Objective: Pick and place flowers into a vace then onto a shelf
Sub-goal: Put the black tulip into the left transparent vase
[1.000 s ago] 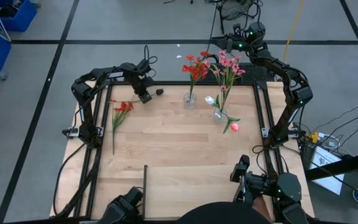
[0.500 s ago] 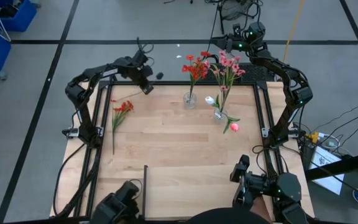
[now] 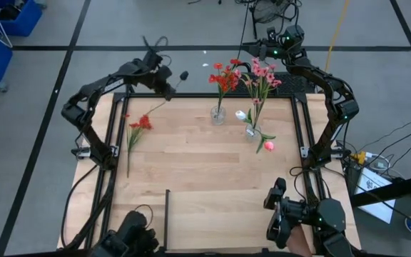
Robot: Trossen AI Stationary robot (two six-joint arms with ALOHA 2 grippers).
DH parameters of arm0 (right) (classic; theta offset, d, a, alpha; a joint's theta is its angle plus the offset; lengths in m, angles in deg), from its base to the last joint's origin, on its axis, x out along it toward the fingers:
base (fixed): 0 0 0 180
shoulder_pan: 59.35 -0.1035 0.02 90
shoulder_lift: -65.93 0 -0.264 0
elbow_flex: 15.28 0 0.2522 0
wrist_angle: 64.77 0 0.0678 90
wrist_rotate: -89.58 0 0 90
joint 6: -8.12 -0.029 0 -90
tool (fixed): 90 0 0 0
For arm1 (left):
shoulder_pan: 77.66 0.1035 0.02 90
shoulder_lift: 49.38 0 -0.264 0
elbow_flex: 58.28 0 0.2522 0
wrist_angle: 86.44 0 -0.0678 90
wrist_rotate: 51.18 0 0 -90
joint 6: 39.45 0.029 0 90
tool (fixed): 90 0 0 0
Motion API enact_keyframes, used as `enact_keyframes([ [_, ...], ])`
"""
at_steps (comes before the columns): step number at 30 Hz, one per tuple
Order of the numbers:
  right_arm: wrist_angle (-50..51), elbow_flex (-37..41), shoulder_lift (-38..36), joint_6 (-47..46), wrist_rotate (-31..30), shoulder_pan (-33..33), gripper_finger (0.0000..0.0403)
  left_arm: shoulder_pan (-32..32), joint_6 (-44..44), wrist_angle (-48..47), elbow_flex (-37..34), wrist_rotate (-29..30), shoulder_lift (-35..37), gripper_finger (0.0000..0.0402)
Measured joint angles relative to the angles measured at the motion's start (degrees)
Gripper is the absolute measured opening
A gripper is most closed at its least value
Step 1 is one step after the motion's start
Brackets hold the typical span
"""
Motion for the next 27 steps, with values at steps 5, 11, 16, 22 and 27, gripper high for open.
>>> enact_keyframes([
  [5, 0.0, 0.0, 0.0, -1.4, 0.1, -0.1, 0.0226, 0.1, -8.4, 7.6, 0.0, -5.0, 7.0, 0.0005],
  [11, 0.0, 0.0, 0.0, -1.4, 0.1, -0.1, 0.0226, -0.5, -21.5, 21.8, 0.0, -9.9, 12.4, 0.0006],
  [16, -0.1, 0.0, 0.0, -1.5, 0.1, -0.2, 0.0226, -2.5, -32.4, 41.2, 0.1, -9.5, 13.2, 0.0003],
  [22, -0.2, 0.0, 0.0, -1.5, 0.1, -1.0, 0.0226, -7.6, -39.0, 55.1, 0.2, -0.2, 11.8, 0.0004],
  [27, -0.2, 0.0, 0.0, -0.9, 0.1, -2.2, 0.0226, -12.8, -42.1, 60.0, 0.1, 6.6, 7.5, 0.0004],
])
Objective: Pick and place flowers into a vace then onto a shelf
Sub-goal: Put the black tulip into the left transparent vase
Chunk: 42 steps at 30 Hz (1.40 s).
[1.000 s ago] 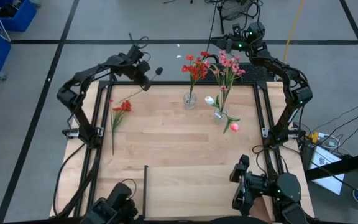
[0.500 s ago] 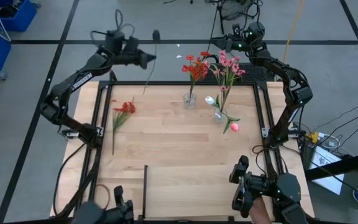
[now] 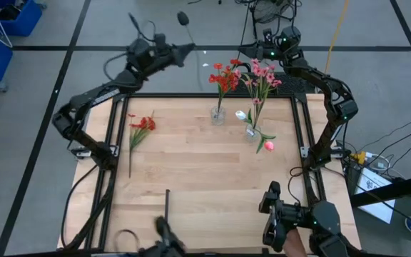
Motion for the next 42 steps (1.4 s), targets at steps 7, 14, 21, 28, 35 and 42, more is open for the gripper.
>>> enact_keyframes([
  [7, 0.0, 0.0, 0.0, 1.1, 0.1, -1.2, 0.0226, -7.5, -6.0, 7.5, 0.0, 5.4, -8.1, 0.0003],
  [14, 0.0, 0.0, 0.0, 0.8, 0.8, -1.2, 0.0226, -11.6, -4.5, 7.8, 0.0, 9.0, -11.2, 0.0002],
  [21, 0.0, 0.0, 0.0, 0.9, 1.7, -1.2, 0.0226, -12.6, 2.2, 3.9, 0.0, 10.7, -11.3, 0.0002],
  [28, 0.0, 0.0, 0.0, 1.0, 1.7, -1.2, 0.0226, -13.3, 7.2, 2.7, 0.0, 14.0, -11.3, 0.0002],
  [35, 0.0, 0.0, 0.0, 1.0, 1.7, -1.2, 0.0226, -13.3, 8.1, 2.5, 0.0, 15.2, -12.3, 0.0002],
  [42, 0.0, 0.0, 0.0, 1.0, 1.8, -1.2, 0.0226, -13.5, 7.0, 4.7, 0.0, 15.2, -13.1, 0.0002],
])
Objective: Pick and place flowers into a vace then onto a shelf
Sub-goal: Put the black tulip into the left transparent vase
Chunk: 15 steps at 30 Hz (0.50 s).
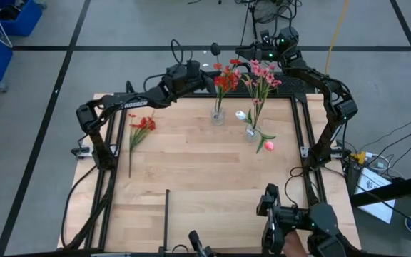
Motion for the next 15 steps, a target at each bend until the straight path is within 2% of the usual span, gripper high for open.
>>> enact_keyframes([
  [2, 0.0, 0.0, 0.0, 0.0, 0.0, 0.0, 0.0226, -0.1, 0.7, 2.7, 0.0, 0.6, -0.3, 0.0003],
  [9, 0.0, 0.0, 0.0, -0.3, 0.1, 0.0, 0.0226, 0.1, -0.2, 0.0, -0.1, -0.7, -2.3, 0.0003],
  [15, 0.0, 0.0, 0.0, -0.6, 1.6, 0.0, 0.0226, -1.2, -0.6, 0.5, 0.0, 0.4, -4.7, 0.0004],
])
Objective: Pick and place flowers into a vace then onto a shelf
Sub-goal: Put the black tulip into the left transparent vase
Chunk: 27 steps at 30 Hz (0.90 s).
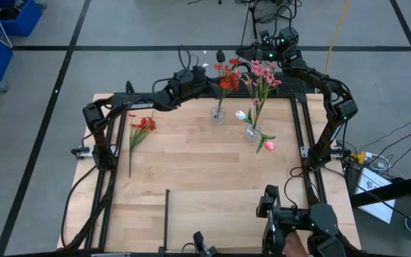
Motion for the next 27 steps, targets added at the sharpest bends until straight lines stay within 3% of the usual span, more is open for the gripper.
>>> enact_keyframes([
  [4, 0.0, 0.0, 0.0, 0.0, 0.4, 0.0, 0.0226, -0.9, -0.1, -1.7, 0.0, 0.2, -1.5, 0.0004],
  [11, 0.0, 0.0, 0.0, 0.4, 0.4, 0.0, 0.0226, -3.1, -2.3, -6.4, 0.0, 5.7, -1.5, 0.0016],
  [18, 0.0, 0.0, 0.0, 0.7, -0.1, 0.0, 0.0226, -3.4, -3.4, -8.2, 0.0, 5.4, -1.5, 0.0006],
  [27, 0.0, 0.0, 0.0, 0.8, -0.2, 0.0, 0.0226, -3.4, -3.1, -6.8, 0.0, 5.4, -1.5, 0.0062],
])
